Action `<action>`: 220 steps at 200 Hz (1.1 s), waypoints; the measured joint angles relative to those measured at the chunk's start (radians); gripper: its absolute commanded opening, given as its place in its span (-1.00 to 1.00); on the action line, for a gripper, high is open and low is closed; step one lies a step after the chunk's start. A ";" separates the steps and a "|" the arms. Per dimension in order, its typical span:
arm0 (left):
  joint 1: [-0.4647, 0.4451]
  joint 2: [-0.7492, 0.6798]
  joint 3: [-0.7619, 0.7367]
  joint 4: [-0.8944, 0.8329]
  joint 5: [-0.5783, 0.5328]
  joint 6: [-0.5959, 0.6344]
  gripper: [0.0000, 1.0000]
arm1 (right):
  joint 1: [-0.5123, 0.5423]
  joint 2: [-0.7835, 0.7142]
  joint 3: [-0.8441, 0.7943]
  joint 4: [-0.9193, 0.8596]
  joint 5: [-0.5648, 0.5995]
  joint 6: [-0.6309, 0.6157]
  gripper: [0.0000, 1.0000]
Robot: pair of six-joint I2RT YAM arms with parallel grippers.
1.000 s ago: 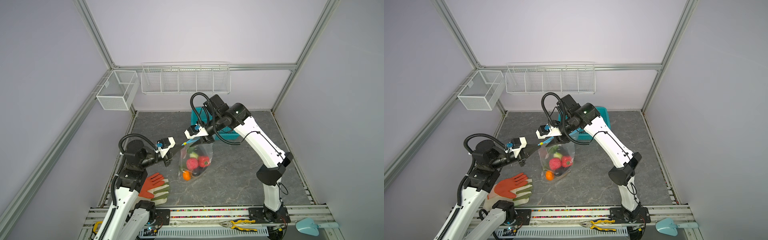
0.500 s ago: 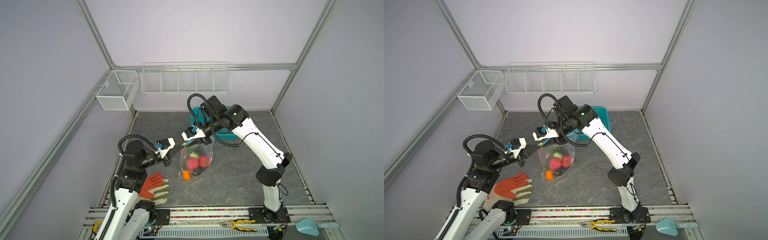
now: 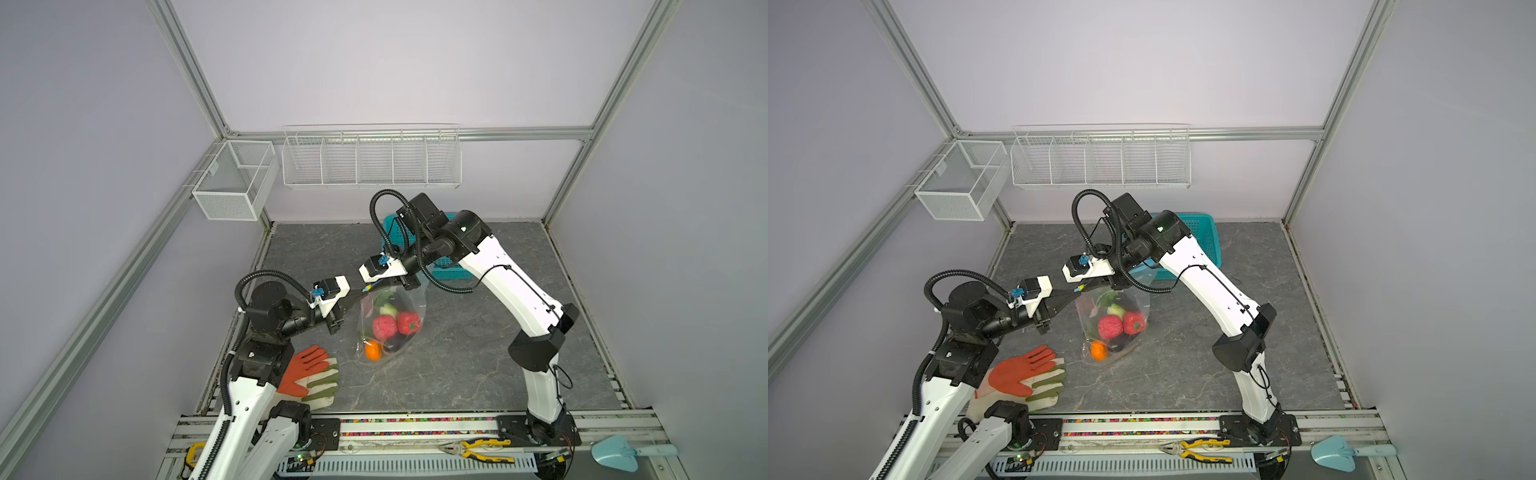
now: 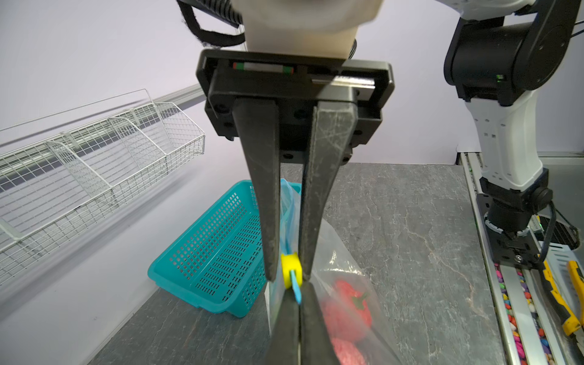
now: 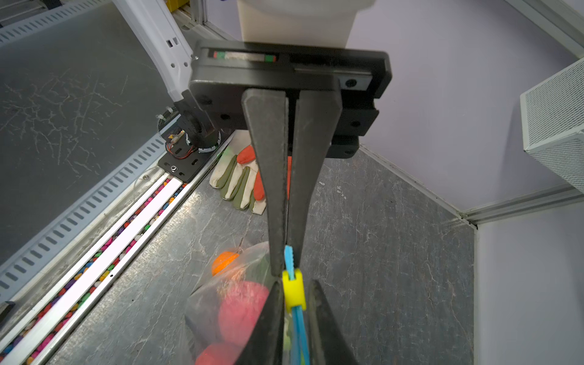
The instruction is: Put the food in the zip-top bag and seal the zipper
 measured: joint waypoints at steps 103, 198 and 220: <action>-0.002 -0.034 -0.024 0.021 -0.064 -0.028 -1.00 | 0.003 0.000 0.000 0.011 0.020 0.005 -0.88; -0.006 -0.067 -0.065 0.089 -0.183 -0.101 -1.00 | -0.028 0.000 0.000 0.011 0.052 0.012 -0.89; -0.008 -0.080 -0.072 0.095 -0.225 -0.121 -1.00 | -0.036 0.000 0.000 0.011 0.061 0.015 -0.88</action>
